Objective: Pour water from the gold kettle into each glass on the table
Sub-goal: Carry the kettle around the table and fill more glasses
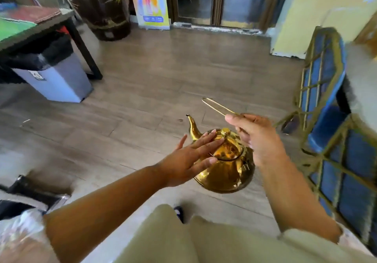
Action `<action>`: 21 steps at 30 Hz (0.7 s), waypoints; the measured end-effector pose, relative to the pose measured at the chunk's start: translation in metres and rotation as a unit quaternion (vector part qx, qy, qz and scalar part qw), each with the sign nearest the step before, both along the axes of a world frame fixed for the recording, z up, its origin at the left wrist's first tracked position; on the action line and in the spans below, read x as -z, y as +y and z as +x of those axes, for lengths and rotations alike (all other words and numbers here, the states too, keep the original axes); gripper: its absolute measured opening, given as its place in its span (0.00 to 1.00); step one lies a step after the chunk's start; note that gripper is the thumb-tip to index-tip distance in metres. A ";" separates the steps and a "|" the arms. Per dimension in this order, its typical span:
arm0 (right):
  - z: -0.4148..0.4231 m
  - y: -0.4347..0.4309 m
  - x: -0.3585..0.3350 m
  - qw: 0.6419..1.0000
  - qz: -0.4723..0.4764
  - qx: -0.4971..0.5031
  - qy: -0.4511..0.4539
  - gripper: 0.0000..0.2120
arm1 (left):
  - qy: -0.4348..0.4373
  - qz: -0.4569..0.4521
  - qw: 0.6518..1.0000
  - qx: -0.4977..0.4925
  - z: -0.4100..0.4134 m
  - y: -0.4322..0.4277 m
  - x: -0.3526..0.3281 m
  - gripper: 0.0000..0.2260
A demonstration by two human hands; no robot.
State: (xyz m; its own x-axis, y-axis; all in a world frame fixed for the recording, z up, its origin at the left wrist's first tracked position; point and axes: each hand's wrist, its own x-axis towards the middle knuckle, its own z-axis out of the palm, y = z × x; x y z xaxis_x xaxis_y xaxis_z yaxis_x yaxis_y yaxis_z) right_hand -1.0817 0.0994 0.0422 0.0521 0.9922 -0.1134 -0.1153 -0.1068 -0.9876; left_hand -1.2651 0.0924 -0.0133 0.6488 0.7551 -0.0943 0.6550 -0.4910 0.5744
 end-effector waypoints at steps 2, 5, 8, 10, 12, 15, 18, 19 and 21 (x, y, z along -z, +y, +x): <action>0.002 0.024 -0.004 0.999 -0.003 0.038 0.019 0.25 | 0.016 -0.002 0.999 0.044 0.000 0.041 -0.005 0.25; 0.008 0.059 -0.007 0.995 0.012 0.096 0.016 0.23 | 0.016 -0.013 0.994 0.110 0.008 0.102 -0.010 0.23; 0.018 0.088 -0.005 0.987 0.020 0.162 -0.001 0.20 | 0.008 -0.010 0.985 0.173 0.022 0.156 -0.011 0.22; 0.028 0.106 -0.005 0.979 0.020 0.205 0.004 0.19 | 0.002 -0.010 0.977 0.213 0.038 0.187 -0.010 0.22; 0.039 0.122 -0.005 0.971 0.021 0.239 0.023 0.22 | -0.011 -0.017 0.971 0.238 0.055 0.212 -0.008 0.24; 0.063 0.140 -0.005 0.957 0.025 0.286 0.042 0.25 | -0.016 -0.019 0.955 0.295 0.089 0.250 -0.003 0.26; 0.086 0.153 -0.008 0.948 0.026 0.316 0.029 0.25 | -0.024 -0.024 0.939 0.342 0.124 0.280 -0.001 0.26; 0.095 0.156 -0.010 0.944 0.027 0.328 0.022 0.25 | -0.028 -0.025 0.933 0.357 0.137 0.288 -0.001 0.25; 0.108 0.159 -0.015 0.935 0.027 0.353 0.007 0.26 | -0.037 -0.027 0.920 0.389 0.161 0.301 -0.002 0.25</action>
